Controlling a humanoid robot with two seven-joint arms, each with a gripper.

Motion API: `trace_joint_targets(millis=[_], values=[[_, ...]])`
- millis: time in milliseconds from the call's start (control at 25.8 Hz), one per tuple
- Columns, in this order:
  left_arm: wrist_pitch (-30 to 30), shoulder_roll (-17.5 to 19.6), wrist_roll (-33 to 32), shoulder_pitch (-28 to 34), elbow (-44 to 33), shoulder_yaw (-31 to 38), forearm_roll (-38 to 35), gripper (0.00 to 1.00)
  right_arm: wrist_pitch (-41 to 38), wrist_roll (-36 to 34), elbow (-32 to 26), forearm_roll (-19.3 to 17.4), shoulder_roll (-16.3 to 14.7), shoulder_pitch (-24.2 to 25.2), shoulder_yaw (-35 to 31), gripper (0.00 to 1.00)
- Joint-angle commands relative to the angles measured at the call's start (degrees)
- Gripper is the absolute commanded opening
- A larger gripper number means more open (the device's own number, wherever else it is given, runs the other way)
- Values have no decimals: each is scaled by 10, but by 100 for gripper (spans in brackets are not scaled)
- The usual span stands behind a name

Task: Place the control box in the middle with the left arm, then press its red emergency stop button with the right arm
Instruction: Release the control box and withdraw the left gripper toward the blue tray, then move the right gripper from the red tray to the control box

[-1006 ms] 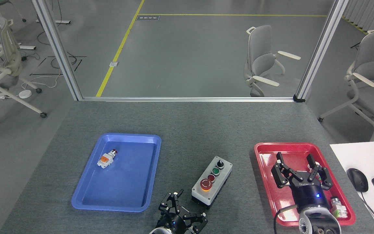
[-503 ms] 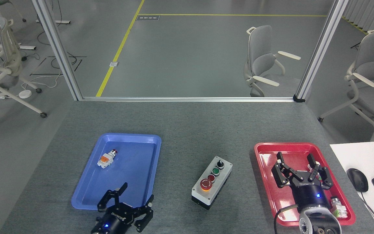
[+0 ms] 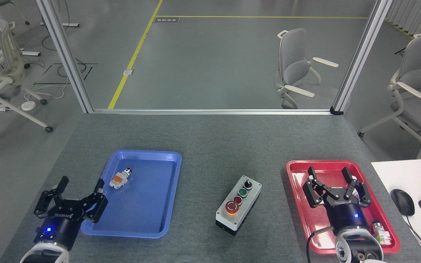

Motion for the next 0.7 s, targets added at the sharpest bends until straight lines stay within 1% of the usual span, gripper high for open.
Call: trace_joint_targets(millis=[0,77,116,155,232,310,348,426,503,542,581,658], values=[[22,-20,0,-24,29,0,1,98,-60,0,3,1,-4,-2,-3,97],[21,-32,-2,-37,38,-1,0,98,-87,0,4,1,-5,-5,-13,94],[20,-34,-1,-40,41,-1,0,98,-101,0,6,0,-5,-9,-15,90],[21,-34,-2,-43,40,0,1,98,-118,0,9,-1,-5,-10,-16,81],[23,-36,0,-47,38,0,1,98,-148,0,18,-2,-5,-15,-16,61],[25,-41,0,-48,40,0,1,98,-177,0,32,-1,-6,-25,-16,46],[24,-48,0,-48,37,0,2,98,-195,0,36,-2,-7,-28,-17,39],[23,-57,1,-46,38,5,2,99,-237,-1,43,-1,-18,-35,-16,32],[23,-58,0,-45,39,6,2,99,-289,-1,49,-1,-26,-40,-17,15],[23,-60,0,-44,39,5,2,99,-319,-1,49,-2,-27,-41,-18,3],[22,-60,0,-43,38,5,2,99,-326,-1,50,-4,-29,-43,-22,0],[21,-61,0,-43,39,5,2,99,-326,0,53,-17,-29,-47,-29,0]])
